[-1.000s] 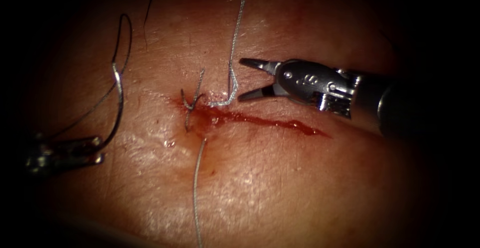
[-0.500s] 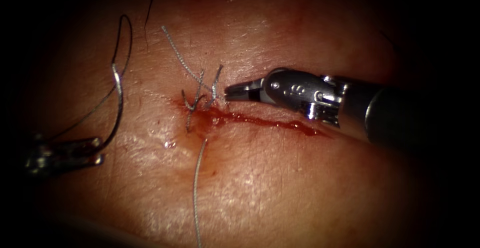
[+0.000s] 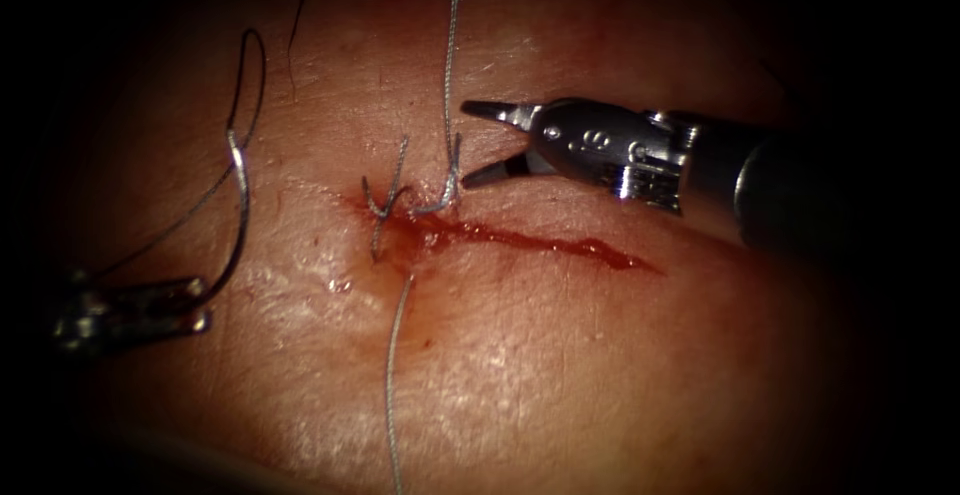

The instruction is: Wound Closure

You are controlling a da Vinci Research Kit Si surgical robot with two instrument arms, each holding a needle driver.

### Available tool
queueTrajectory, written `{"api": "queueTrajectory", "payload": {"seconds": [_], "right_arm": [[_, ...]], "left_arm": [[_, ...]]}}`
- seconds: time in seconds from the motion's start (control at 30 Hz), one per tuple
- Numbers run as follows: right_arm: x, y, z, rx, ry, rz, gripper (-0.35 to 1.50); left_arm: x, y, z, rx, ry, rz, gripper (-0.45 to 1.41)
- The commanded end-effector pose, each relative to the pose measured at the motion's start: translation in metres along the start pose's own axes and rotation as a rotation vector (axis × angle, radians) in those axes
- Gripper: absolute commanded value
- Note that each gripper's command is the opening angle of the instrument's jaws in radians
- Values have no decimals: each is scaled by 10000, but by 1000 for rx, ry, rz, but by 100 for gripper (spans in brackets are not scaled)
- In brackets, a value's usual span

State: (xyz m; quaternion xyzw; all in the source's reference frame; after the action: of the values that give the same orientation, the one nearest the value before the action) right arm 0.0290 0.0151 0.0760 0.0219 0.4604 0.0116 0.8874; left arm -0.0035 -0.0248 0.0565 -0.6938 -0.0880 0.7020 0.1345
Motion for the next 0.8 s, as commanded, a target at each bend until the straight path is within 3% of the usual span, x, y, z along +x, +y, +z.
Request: {"api": "queueTrajectory", "payload": {"seconds": [0.03, 0.17, 0.2, 0.23, 0.27, 0.3, 0.43, 0.6, 0.67, 0.7, 0.8], "right_arm": [[4, 2, 16, 17, 9, -20, 131], [8, 5, 24, 49, 8, -75, 126], [8, 5, 25, 58, 7, -80, 121], [8, 5, 25, 64, 5, -80, 104], [8, 4, 25, 80, 3, -81, 71], [9, 2, 24, 146, -14, -80, -35], [3, -2, 13, 164, -11, -93, -35], [-23, -19, -48, 142, -56, -87, -35], [-69, -17, -146, 74, -105, -67, -35], [-75, -15, -156, 67, -114, -64, -35], [-135, 4, -220, 20, -179, -42, -35]], "left_arm": [[-8, 8, 0, -1, -2, -4, -45], [-7, 9, 1, -2, -1, -4, -45], [-7, 9, 1, -5, 0, -4, -45], [-7, 10, 1, -6, 1, -4, -45], [-7, 10, 1, -6, 1, -4, -45], [-7, 10, 1, -7, 1, -4, -45], [-7, 10, 1, -8, 2, -4, -45], [-7, 10, 1, -11, 0, -10, -45], [-8, 11, 2, -11, 0, -15, -45], [-8, 11, 3, -10, 0, -15, -45], [-10, 13, 6, -14, -1, -12, -45]]}}
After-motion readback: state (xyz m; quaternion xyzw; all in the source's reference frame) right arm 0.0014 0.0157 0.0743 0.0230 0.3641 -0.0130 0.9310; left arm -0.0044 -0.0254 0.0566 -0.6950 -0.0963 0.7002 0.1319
